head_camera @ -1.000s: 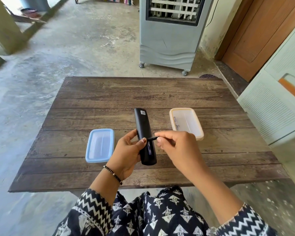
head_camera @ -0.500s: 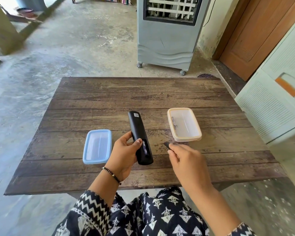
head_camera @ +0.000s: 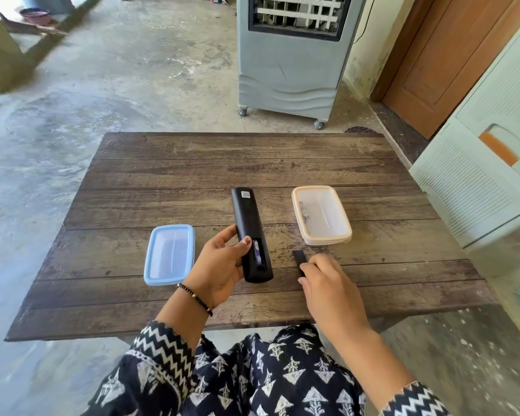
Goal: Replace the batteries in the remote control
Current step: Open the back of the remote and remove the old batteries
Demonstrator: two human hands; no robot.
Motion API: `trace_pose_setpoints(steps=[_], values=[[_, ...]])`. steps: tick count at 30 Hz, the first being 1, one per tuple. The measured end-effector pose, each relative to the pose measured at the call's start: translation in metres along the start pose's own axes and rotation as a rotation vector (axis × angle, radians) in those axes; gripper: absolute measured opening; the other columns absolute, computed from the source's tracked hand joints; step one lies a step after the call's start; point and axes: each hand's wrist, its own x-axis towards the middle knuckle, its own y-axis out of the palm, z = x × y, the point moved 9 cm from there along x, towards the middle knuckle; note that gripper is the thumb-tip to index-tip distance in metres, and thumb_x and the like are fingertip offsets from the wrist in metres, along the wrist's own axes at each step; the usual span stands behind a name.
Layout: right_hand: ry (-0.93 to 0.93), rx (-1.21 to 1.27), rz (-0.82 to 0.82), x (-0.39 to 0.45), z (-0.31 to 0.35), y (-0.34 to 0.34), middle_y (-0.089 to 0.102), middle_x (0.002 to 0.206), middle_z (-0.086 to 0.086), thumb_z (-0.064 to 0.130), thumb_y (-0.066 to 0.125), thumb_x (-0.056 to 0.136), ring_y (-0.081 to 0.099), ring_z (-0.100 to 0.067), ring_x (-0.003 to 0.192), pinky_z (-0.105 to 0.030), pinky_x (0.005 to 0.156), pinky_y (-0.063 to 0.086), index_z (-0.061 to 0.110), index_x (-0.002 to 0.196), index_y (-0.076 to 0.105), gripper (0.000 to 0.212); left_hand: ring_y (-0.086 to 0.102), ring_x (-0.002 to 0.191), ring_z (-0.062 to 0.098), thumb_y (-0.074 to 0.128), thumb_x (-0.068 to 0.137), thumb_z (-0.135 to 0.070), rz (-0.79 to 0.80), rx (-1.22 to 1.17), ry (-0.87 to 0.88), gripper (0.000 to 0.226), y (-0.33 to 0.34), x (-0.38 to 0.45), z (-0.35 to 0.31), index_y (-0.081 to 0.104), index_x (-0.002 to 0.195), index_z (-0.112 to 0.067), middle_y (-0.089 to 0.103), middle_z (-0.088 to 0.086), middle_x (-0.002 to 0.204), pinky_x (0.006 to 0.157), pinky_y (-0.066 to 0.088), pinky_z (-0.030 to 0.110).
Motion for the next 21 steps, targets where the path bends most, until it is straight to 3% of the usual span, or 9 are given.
trace_pose_setpoints(steps=[6,10,15,21], values=[[-0.069,0.068,-0.073,0.01,0.024,-0.029,0.062,0.078,-0.004,0.009,0.075,0.073,0.059,-0.021,0.077,-0.028,0.048,0.053,0.003,0.085,0.071,0.014,0.064,0.085,0.026,0.047,0.09,0.002,0.001,-0.026,-0.008,0.033,-0.001,0.0,0.001,0.053,0.121,-0.008,0.066,0.014,0.097,0.068,0.059,0.037],[-0.205,0.217,-0.063,0.022,0.058,-0.033,0.063,0.082,-0.005,0.009,0.071,0.077,0.06,-0.021,0.078,-0.033,0.061,0.056,0.003,0.092,0.069,0.016,0.068,0.067,0.017,0.048,0.09,0.002,0.017,-0.029,-0.012,0.033,0.001,-0.003,0.002,0.053,0.121,-0.007,0.069,0.01,0.084,0.058,0.059,0.031],[-0.288,0.172,0.023,0.029,0.069,-0.015,0.058,0.079,-0.005,0.013,0.065,0.082,0.057,-0.022,0.075,-0.04,0.053,0.054,0.004,0.088,0.067,0.011,0.067,0.058,0.013,0.049,0.089,0.004,-0.008,-0.019,0.008,0.03,-0.002,-0.004,-0.001,0.055,0.115,-0.01,0.072,0.005,0.069,0.052,0.057,0.027],[-0.353,0.172,0.037,0.028,0.074,-0.015,0.056,0.076,-0.005,0.012,0.061,0.085,0.055,-0.021,0.069,-0.039,0.05,0.052,0.004,0.09,0.067,0.011,0.067,0.057,0.017,0.049,0.089,0.004,0.017,-0.017,0.001,0.035,-0.003,-0.006,-0.001,0.053,0.123,-0.004,0.07,0.011,0.077,0.052,0.056,0.028]])
